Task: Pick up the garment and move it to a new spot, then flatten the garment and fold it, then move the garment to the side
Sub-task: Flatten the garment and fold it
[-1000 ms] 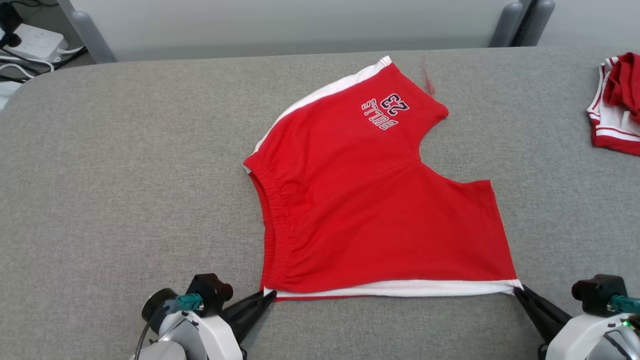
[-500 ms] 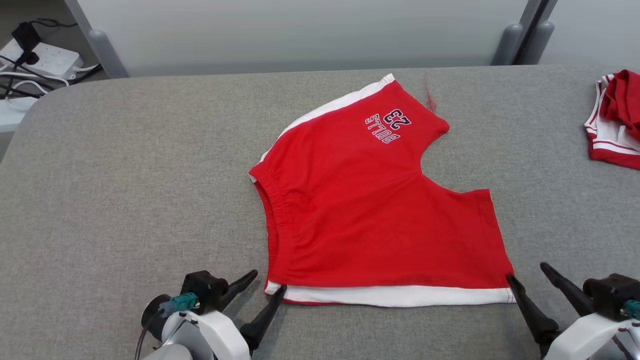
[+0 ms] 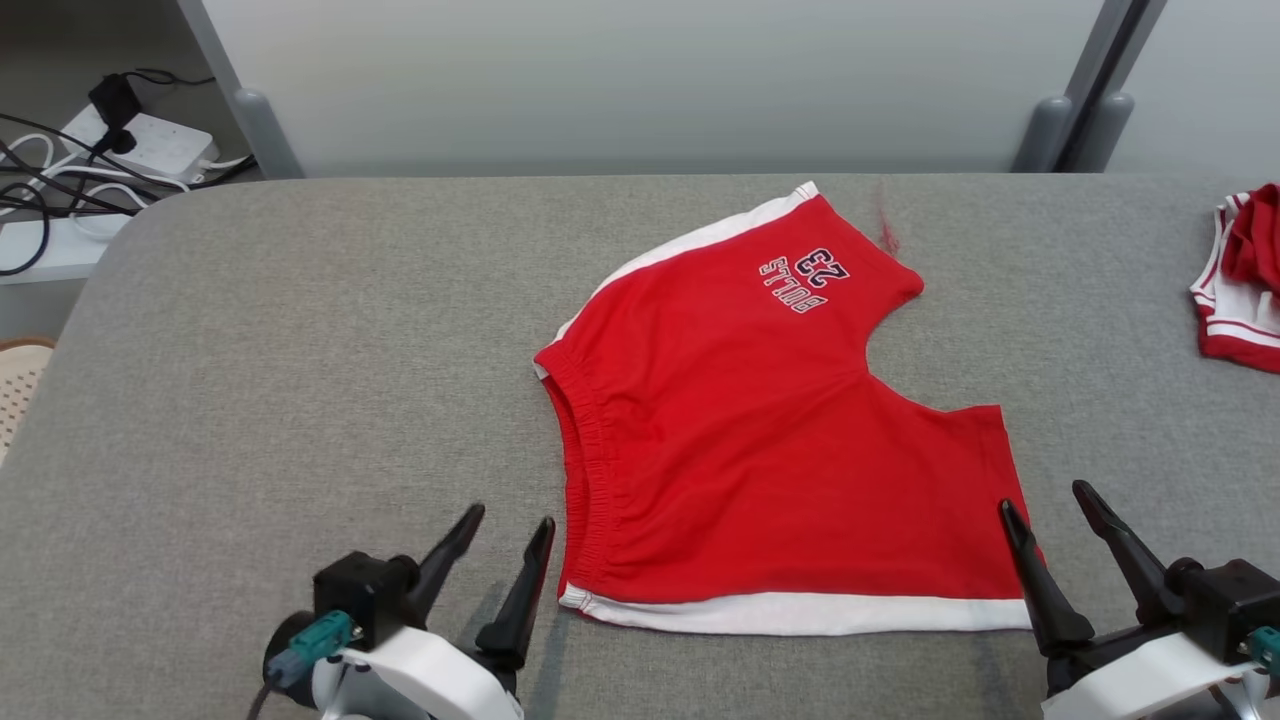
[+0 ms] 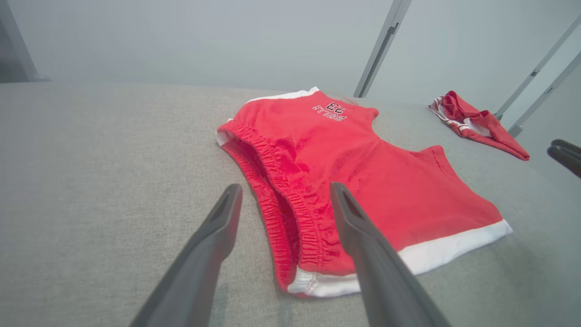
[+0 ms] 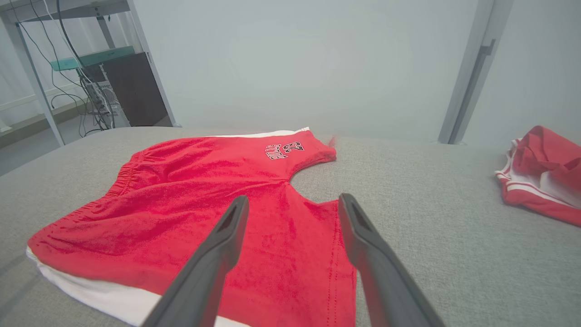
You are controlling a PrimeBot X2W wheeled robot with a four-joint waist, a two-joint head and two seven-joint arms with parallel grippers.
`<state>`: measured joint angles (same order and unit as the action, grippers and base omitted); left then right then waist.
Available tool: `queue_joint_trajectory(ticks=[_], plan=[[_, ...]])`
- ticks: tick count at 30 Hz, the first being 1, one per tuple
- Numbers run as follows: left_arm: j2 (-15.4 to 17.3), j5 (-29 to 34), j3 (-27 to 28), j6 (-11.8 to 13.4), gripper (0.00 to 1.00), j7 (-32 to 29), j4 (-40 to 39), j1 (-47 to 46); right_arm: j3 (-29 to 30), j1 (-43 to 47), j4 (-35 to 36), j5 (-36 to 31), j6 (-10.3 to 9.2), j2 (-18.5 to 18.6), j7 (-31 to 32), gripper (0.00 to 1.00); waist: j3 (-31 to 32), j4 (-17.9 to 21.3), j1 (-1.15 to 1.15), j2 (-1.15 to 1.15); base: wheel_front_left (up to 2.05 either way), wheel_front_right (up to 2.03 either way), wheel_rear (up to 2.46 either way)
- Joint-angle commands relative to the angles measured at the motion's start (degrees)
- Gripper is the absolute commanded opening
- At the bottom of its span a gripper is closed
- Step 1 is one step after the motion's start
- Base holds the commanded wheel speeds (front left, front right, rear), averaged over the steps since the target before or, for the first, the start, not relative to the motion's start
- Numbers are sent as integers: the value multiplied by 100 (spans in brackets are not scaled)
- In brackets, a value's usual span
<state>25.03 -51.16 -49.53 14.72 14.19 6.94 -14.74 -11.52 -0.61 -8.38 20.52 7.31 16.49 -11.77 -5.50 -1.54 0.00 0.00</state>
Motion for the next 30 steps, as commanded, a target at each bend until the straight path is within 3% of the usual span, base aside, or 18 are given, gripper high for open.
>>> queue_joint_trajectory(ticks=[1,5,8,15,22,30], plan=[[167,190,403,144,100,74,-324,-45,-30,-12,101,-49,18,62,-128,100,28,-46,0,0,0,0,0],[-47,853,1203,414,100,78,-883,310,138,18,98,-182,18,-122,-264,100,97,-78,0,0,0,0,0],[-268,1289,1679,449,100,79,-1002,657,197,74,74,-242,18,-266,-303,100,206,-30,0,0,0,0,0],[-782,1955,2410,64,100,80,-923,1456,365,464,146,-260,18,-509,-320,100,550,66,0,0,0,0,0],[-1001,2185,2666,-309,100,80,-514,1855,430,876,10,-171,18,-502,-322,100,719,68,0,0,0,0,0],[-1158,2422,2934,-527,100,81,-290,2068,371,1019,-99,-71,18,-396,-322,100,824,99,0,0,0,0,0]])
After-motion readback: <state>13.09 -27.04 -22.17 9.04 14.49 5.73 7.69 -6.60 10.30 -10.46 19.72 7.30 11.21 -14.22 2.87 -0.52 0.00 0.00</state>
